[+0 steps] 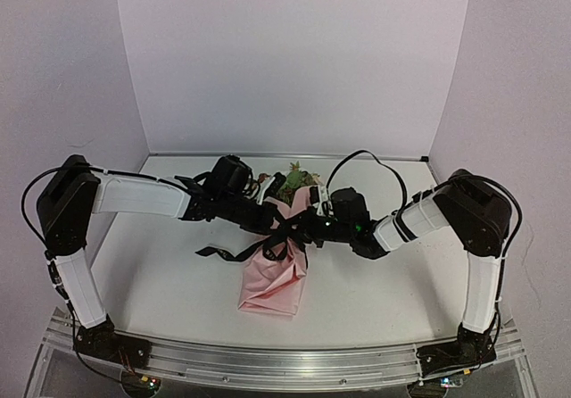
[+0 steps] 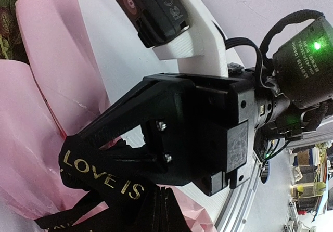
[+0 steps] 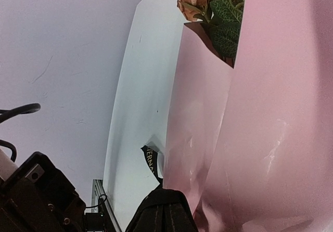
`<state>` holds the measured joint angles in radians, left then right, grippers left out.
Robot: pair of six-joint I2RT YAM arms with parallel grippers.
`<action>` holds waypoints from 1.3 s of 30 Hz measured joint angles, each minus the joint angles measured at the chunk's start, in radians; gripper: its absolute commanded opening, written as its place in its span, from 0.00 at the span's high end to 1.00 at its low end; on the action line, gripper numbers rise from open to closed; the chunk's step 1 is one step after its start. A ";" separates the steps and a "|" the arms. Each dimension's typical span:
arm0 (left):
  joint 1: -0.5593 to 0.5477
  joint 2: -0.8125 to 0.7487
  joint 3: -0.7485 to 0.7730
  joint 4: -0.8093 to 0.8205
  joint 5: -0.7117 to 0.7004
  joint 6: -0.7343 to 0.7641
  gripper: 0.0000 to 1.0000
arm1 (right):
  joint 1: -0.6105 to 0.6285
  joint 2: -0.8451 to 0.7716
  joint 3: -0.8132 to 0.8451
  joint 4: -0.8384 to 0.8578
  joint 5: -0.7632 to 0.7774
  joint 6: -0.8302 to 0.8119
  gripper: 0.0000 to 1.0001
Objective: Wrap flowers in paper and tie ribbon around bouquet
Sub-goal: Cross the half-tied ribbon over the folded bouquet.
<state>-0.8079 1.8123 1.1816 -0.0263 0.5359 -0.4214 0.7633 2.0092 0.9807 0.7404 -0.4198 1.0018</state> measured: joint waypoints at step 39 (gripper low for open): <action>-0.047 0.022 -0.043 0.053 -0.069 -0.027 0.56 | -0.007 0.028 0.033 -0.001 -0.023 0.021 0.98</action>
<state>-0.8551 1.8343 1.1385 0.0269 0.4671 -0.4480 0.7559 2.0369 1.0142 0.7391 -0.4427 1.0229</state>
